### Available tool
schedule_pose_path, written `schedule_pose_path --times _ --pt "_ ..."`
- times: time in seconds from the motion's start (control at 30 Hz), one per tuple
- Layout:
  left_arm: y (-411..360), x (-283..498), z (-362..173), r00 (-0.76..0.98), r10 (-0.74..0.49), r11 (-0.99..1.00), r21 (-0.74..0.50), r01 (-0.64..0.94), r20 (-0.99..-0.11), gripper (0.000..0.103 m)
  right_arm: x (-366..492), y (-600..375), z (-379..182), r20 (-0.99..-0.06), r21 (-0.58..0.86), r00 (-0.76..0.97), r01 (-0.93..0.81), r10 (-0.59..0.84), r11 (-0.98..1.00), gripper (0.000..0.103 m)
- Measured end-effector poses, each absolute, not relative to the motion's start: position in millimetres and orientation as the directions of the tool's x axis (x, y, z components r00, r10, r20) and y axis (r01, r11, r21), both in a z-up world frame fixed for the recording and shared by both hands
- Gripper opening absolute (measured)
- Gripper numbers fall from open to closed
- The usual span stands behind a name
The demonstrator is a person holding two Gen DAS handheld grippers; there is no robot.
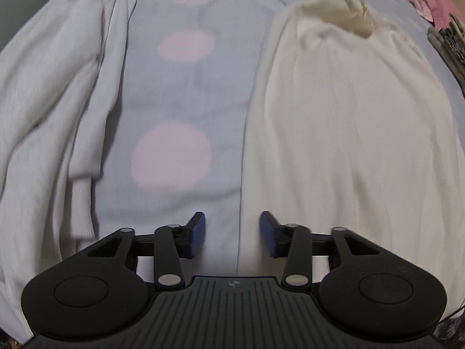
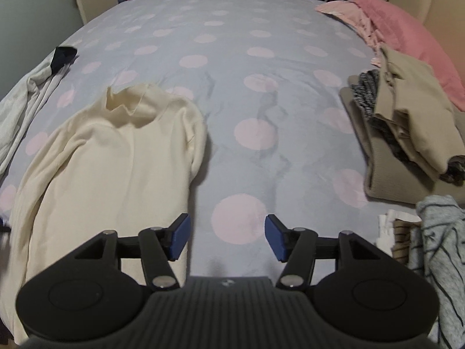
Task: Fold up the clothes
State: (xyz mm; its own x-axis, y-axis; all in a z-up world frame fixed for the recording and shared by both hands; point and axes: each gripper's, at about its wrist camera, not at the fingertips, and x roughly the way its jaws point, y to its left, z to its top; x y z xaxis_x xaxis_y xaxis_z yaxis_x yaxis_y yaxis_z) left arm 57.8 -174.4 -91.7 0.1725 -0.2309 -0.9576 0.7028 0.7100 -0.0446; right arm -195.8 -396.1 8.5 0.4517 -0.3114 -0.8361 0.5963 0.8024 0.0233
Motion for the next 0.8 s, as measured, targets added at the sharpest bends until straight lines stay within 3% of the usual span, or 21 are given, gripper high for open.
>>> schedule_pose_path --times 0.03,0.1,0.17,0.53,0.8 --pt "-173 56 -93 0.164 -0.237 0.715 -0.058 0.697 -0.958 0.021 -198 -397 11 -0.833 0.025 0.453 0.606 -0.319 0.795 0.06" --pt "-172 52 -91 0.152 -0.263 0.712 -0.086 0.696 -0.953 0.005 -201 -398 13 -0.831 0.036 0.451 0.628 -0.326 0.778 0.06" --pt "-173 46 -88 0.169 -0.278 0.703 -0.081 0.706 -0.946 0.001 -203 -400 13 -0.837 0.042 0.442 0.642 -0.324 0.766 0.06" --pt "-165 60 -39 0.33 -0.376 0.771 -0.095 0.63 -0.866 0.0 -214 -400 9 -0.855 0.024 0.397 0.674 -0.334 0.739 0.06" --pt "-150 129 9 0.503 -0.404 0.856 -0.122 0.503 -0.764 0.0 -210 -402 2 -0.865 -0.007 0.363 0.681 -0.346 0.733 0.06"
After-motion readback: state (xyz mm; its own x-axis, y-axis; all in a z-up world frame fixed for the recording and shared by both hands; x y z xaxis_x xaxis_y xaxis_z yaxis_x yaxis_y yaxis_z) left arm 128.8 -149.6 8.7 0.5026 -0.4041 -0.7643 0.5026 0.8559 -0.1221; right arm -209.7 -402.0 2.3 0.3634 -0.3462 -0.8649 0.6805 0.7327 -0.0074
